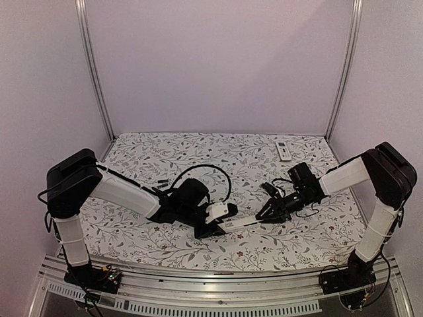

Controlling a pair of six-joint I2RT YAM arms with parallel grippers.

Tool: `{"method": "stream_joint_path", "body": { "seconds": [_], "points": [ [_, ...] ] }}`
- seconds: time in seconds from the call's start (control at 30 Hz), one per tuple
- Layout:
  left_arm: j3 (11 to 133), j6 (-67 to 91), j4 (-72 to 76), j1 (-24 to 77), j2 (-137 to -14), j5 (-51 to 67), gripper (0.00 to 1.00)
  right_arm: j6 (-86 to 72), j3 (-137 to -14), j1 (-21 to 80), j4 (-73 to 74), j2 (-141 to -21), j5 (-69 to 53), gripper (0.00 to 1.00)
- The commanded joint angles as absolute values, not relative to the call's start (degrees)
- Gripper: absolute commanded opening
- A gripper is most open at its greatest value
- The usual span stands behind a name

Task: Load the batteries into the remote control
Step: Load the battery cover onto the remote control without the battery cover.

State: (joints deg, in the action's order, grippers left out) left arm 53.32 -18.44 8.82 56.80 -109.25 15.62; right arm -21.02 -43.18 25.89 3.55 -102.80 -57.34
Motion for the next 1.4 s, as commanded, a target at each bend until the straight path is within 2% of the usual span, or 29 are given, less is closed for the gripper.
{"method": "stream_joint_path", "body": {
  "seconds": [0.0, 0.37, 0.7, 0.87, 1.23, 1.37],
  "points": [
    [53.8, -18.9, 8.2, 57.4, -109.4, 15.8, 0.36, -19.6, -44.7, 25.9, 10.6, -101.1, -48.5, 0.33],
    [54.3, -19.1, 7.8, 57.3, -109.5, 15.8, 0.35, -18.5, -46.8, 25.9, 16.0, -99.3, -44.3, 0.41],
    [54.8, -19.2, 6.6, 57.3, -110.0, 15.7, 0.35, -18.1, -49.5, 26.0, 21.2, -98.0, -41.6, 0.44],
    [54.7, -19.2, 6.5, 57.2, -110.4, 15.8, 0.35, -17.2, -50.3, 26.0, 23.0, -97.9, -39.3, 0.43],
    [54.6, -19.1, 6.9, 57.2, -110.8, 15.5, 0.44, -16.4, -51.9, 25.9, 18.3, -100.6, -40.6, 0.39],
    [55.6, -18.5, 7.6, 57.3, -111.0, 14.7, 0.51, -16.6, -51.5, 25.9, 17.2, -102.5, -40.6, 0.31]
  ]
}}
